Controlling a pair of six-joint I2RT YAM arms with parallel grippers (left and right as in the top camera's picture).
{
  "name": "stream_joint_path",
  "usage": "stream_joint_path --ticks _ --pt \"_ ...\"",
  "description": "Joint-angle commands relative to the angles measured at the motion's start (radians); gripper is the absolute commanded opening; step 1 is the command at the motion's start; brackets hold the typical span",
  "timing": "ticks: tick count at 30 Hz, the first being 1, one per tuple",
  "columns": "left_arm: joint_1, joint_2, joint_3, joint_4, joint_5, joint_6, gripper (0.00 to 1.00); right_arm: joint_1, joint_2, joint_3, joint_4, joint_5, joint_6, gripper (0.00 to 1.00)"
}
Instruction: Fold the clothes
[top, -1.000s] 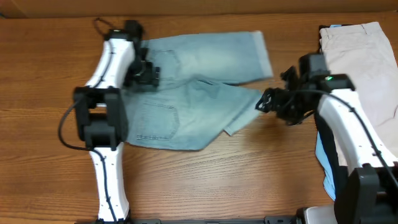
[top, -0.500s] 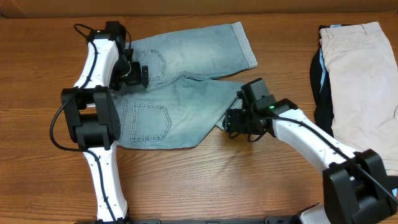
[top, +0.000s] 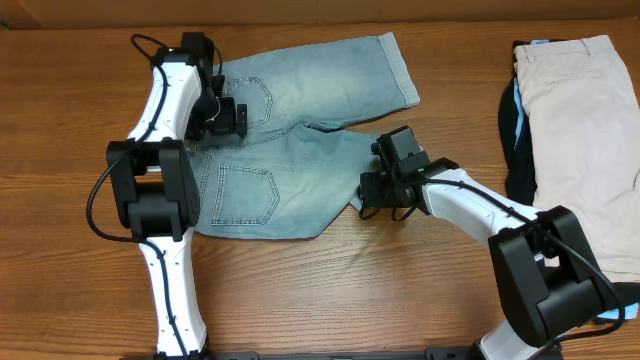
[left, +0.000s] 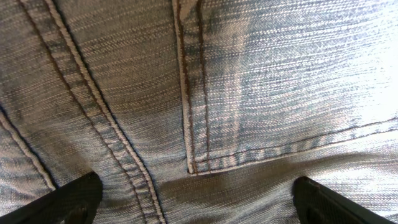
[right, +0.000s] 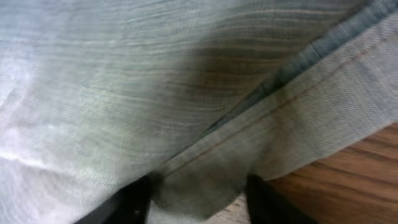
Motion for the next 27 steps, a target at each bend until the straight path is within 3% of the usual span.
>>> stream_joint_path --ticks 1,2,6,12,18,23,24,25,26,27 --pt "-0.017 0.034 0.002 0.007 0.039 -0.009 1.00 0.000 0.043 -0.009 -0.008 0.019 -0.009 0.27" --pt "-0.017 0.034 0.002 0.005 0.037 -0.010 1.00 -0.001 0.043 -0.009 -0.014 0.037 -0.007 0.18" --pt "-0.016 0.034 0.002 0.001 0.033 -0.010 1.00 -0.001 0.043 -0.008 -0.057 0.129 0.052 0.04" --pt "-0.013 0.034 0.002 -0.011 -0.007 -0.010 1.00 -0.028 0.026 0.082 -0.257 0.172 0.101 0.04" --pt "-0.011 0.034 0.002 -0.027 -0.139 -0.009 1.00 -0.120 -0.035 0.310 -0.682 0.201 0.100 0.04" --pt "-0.007 0.032 0.033 -0.100 -0.196 0.002 1.00 -0.214 -0.079 0.426 -0.876 0.236 0.096 0.06" --pt "-0.007 0.032 0.049 -0.126 -0.206 0.001 1.00 -0.223 -0.090 0.436 -0.892 0.235 0.096 0.09" --pt "-0.007 0.031 0.069 -0.155 -0.210 -0.002 1.00 -0.229 -0.100 0.446 -0.905 0.232 0.096 0.19" --pt "-0.007 0.031 0.102 -0.196 -0.216 -0.015 1.00 -0.235 -0.114 0.459 -0.919 0.232 0.097 0.48" --pt "-0.007 0.031 0.136 -0.235 -0.217 -0.029 1.00 -0.236 -0.126 0.471 -0.928 0.232 0.097 0.70"
